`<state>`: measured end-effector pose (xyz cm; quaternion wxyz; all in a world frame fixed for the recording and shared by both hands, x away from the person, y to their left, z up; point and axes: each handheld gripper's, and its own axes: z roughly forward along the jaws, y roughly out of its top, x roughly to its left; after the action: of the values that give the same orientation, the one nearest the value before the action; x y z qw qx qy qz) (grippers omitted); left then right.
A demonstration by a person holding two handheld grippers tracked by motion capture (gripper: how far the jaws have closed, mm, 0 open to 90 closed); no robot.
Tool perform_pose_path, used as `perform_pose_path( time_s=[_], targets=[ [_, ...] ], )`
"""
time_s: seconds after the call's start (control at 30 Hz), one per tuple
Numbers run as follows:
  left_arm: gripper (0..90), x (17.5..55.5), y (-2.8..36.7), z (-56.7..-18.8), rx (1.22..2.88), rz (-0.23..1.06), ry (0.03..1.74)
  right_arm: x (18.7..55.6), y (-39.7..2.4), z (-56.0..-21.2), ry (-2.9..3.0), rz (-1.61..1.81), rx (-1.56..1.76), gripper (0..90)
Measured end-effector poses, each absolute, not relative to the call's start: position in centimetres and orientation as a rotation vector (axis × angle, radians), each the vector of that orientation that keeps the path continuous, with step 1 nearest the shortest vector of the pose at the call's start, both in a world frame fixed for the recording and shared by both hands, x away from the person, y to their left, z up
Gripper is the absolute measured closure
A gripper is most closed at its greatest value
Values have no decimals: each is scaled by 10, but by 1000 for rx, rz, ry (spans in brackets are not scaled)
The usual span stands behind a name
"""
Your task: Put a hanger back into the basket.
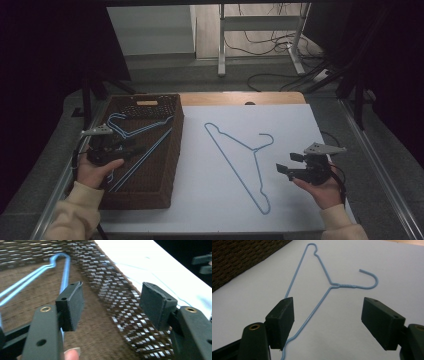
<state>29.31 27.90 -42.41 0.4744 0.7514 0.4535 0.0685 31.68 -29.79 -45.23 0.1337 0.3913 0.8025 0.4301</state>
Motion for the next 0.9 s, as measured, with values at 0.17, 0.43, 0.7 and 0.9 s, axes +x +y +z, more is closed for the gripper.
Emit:
perform_pose_path(
  time_s=[0.17,0.43,0.7,0.9],
  targets=[
    [301,286,254,-424,1873,160,1040,317,-297,-452,2330,1249,1132,262],
    [251,272,224,-423,1909,137,970,319,-294,-453,2349,1240,1123,259],
    [234,267,209,-425,1940,128,953,319,-289,-454,2371,1220,1103,258],
    [233,266,205,-427,1944,121,953,319,-289,-454,2379,1208,1101,259]
  ],
)
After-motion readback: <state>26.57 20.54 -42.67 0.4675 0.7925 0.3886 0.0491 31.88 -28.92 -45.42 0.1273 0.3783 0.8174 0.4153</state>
